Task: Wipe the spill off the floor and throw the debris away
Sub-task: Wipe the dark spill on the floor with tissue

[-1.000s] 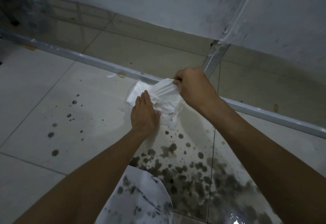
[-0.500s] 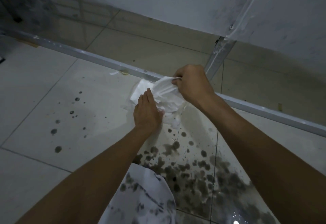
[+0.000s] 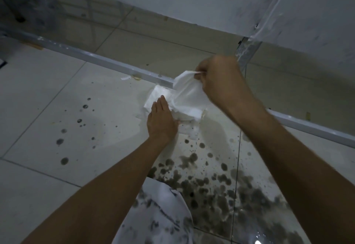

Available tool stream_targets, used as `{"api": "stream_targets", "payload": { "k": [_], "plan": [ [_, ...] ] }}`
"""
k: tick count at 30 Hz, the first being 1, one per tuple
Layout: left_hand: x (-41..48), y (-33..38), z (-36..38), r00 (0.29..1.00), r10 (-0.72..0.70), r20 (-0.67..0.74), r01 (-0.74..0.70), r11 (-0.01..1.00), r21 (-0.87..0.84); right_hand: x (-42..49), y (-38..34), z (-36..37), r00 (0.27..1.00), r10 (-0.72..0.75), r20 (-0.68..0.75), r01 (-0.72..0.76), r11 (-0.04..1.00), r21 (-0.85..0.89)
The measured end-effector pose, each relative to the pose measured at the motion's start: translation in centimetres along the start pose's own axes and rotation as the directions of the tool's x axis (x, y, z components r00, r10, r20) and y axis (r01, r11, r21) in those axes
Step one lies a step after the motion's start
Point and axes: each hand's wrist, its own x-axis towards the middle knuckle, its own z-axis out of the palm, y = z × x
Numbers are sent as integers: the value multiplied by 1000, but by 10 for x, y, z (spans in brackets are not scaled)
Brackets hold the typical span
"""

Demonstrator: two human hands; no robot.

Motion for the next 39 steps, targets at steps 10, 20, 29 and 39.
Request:
{"api": "stream_targets", "payload": {
  "k": [10, 20, 29, 39],
  "plan": [
    [-8, 16, -29, 996, -13, -85, 5, 996, -88, -20, 4, -51, 979, 114, -169, -92, 987, 134],
    [-105, 25, -83, 700, -26, 713, 713, -12, -701, -126, -20, -50, 929, 330, -164, -169, 777, 606],
    [-192, 3, -79, 824, 128, 552, 564, -83, -822, -243, -14, -19, 777, 628, 41, -395, 435, 810],
    [-254, -19, -51, 878, -239, 414, 460, 658, -596, -331, 9, 58, 712, 693, 118, -541, 433, 721]
  ]
}}
